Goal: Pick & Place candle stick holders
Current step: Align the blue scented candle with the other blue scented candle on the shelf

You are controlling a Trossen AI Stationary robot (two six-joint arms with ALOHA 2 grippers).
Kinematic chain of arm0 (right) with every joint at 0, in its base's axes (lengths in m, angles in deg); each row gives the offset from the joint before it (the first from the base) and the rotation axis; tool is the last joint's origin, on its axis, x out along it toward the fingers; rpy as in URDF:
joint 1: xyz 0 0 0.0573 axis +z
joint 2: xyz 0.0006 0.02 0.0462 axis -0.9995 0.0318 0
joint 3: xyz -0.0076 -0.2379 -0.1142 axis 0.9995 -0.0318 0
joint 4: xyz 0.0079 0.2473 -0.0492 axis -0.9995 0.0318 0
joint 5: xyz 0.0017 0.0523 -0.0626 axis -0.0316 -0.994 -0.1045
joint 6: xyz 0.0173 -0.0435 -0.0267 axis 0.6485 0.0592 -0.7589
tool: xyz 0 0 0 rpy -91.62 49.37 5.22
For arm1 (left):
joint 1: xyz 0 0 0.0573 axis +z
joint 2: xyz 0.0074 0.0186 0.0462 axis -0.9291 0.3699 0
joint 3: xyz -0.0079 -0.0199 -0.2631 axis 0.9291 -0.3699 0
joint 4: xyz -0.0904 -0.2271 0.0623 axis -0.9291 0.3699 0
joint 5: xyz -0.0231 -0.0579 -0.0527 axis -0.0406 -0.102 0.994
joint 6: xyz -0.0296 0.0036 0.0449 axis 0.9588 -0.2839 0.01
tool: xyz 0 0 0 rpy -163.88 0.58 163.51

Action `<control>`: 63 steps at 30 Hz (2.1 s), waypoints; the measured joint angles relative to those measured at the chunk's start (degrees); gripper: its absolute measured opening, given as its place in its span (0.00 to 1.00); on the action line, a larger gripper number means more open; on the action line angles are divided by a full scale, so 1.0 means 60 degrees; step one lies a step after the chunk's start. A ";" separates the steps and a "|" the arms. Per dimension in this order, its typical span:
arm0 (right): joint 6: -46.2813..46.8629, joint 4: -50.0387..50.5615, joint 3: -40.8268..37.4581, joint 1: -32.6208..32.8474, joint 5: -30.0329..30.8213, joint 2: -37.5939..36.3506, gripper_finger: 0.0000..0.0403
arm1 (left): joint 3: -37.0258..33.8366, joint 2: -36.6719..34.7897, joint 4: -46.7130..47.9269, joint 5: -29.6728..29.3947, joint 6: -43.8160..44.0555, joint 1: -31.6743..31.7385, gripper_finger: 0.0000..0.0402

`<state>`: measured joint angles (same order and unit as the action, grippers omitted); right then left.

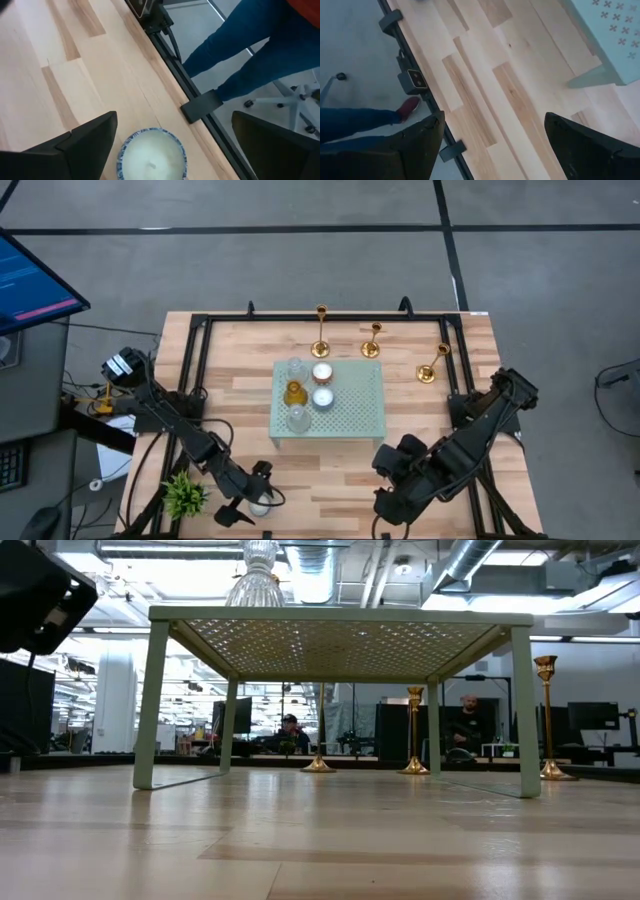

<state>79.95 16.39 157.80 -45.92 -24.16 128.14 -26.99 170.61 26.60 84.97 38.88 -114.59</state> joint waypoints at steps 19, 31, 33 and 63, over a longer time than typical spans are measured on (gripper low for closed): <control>0.0206 -0.0138 0.0000 -0.0107 0.0102 -0.0002 0.82 | -0.1301 0.0000 -0.1608 -0.0176 -0.0393 -0.0040 0.98; 0.0470 -0.0142 0.0000 -0.0127 0.0114 -0.0002 0.82 | -0.1581 0.0593 -0.2781 -0.0346 -0.0415 -0.0225 0.98; 0.0492 -0.0142 0.0000 -0.0127 0.0116 -0.0002 0.82 | -0.1585 0.0658 -0.2927 -0.0378 -0.0419 -0.0238 0.98; 0.0493 -0.0136 0.0000 -0.0305 0.0180 -0.0006 0.82 | -0.1723 0.1096 -0.2212 -0.0132 0.0042 -0.0415 0.84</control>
<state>82.91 15.57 157.80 -47.75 -23.09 128.10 -37.33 177.19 13.33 84.18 39.14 -117.08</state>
